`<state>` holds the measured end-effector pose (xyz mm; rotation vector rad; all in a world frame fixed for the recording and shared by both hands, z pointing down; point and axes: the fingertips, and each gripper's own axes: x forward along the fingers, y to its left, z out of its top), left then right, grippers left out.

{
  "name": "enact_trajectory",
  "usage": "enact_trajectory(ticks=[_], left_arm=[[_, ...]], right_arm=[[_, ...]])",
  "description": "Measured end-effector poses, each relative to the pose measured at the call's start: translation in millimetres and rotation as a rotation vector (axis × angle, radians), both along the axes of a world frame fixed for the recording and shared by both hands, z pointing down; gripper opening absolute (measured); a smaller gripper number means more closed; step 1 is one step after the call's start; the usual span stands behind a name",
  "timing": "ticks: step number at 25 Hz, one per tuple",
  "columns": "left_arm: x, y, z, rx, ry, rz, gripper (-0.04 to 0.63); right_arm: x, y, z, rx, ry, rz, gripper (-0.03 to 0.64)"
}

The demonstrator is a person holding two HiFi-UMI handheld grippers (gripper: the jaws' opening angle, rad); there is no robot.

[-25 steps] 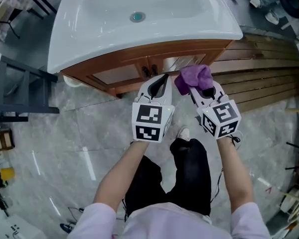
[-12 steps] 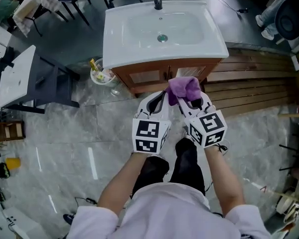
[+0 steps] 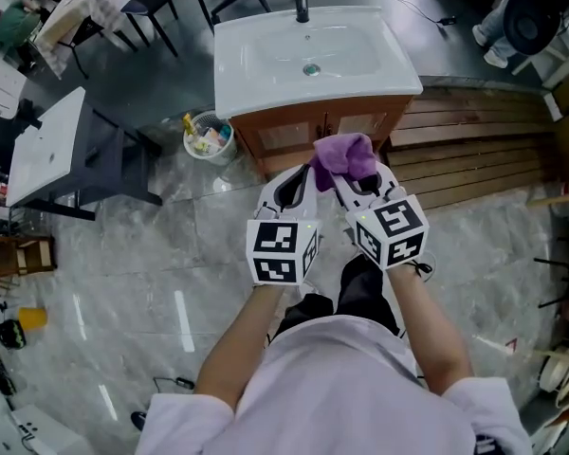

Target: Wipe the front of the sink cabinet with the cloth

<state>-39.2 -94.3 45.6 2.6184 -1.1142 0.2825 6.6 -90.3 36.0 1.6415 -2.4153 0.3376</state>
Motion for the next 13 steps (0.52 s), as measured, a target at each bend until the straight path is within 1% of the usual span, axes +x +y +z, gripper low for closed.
enact_trajectory(ticks=[7,13], left_arm=[[-1.9,6.9,-7.4,0.023,0.004,0.012,0.006],[-3.7,12.5,-9.8,0.023,0.005,0.023,0.006]], right_arm=[[-7.0,7.1,-6.9,0.018,-0.009,0.009,0.071],[-10.8,12.3,-9.9,0.021,-0.017,0.013,0.071]])
